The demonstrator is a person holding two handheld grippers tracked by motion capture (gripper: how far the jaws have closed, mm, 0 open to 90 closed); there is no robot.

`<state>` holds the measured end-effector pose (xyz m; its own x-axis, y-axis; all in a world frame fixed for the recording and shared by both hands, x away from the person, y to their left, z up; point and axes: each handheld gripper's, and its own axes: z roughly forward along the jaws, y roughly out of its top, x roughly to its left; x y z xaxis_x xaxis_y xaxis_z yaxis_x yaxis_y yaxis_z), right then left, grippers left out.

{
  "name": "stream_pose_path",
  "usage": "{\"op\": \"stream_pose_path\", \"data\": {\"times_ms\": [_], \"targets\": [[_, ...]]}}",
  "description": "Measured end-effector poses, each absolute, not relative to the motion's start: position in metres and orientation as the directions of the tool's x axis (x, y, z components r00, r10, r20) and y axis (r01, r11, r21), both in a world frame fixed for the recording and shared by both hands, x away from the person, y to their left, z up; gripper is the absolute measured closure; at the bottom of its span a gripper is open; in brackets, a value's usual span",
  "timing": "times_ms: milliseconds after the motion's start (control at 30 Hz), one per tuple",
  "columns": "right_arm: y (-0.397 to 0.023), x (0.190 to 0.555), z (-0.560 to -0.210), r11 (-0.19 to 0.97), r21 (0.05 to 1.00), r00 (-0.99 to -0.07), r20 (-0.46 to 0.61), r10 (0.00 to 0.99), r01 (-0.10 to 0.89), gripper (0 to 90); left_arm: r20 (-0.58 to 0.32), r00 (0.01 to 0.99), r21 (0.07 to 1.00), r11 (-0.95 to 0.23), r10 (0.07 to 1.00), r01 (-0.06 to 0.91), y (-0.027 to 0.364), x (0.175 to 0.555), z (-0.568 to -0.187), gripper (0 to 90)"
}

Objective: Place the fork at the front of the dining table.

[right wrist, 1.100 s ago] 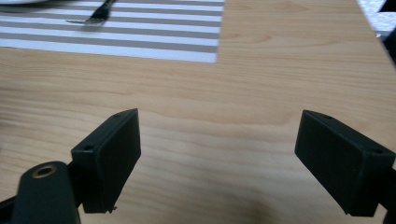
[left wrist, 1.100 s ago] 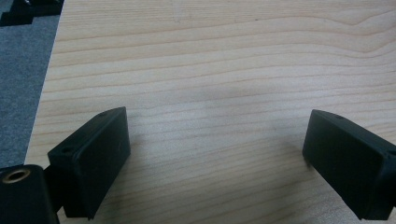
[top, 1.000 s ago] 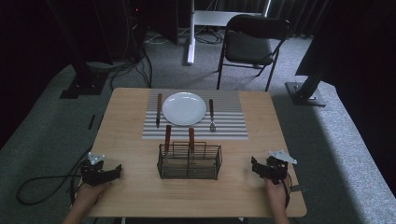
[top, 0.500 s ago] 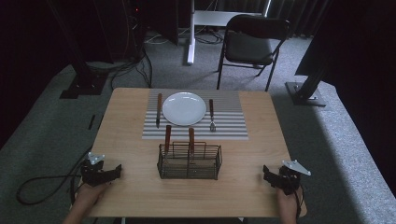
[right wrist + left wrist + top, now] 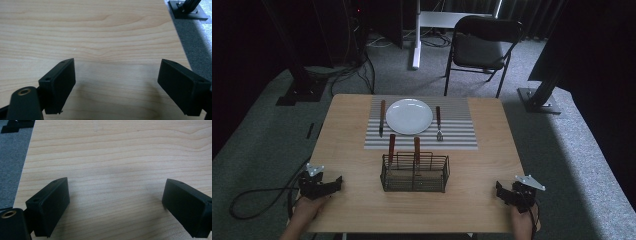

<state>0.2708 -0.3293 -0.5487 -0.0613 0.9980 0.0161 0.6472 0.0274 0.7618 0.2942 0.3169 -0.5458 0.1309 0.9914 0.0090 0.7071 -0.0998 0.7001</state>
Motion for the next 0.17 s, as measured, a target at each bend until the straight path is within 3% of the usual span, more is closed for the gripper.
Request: {"op": "stream_pose_path", "data": {"times_ms": [167], "targets": [[-0.3302,0.2714,-0.549,0.021,0.756,-0.069,0.032,0.997,0.654,14.5,0.01,0.135,0.698,-0.104,0.991,0.709,0.3123,0.293,-0.5456,7.4]]}}
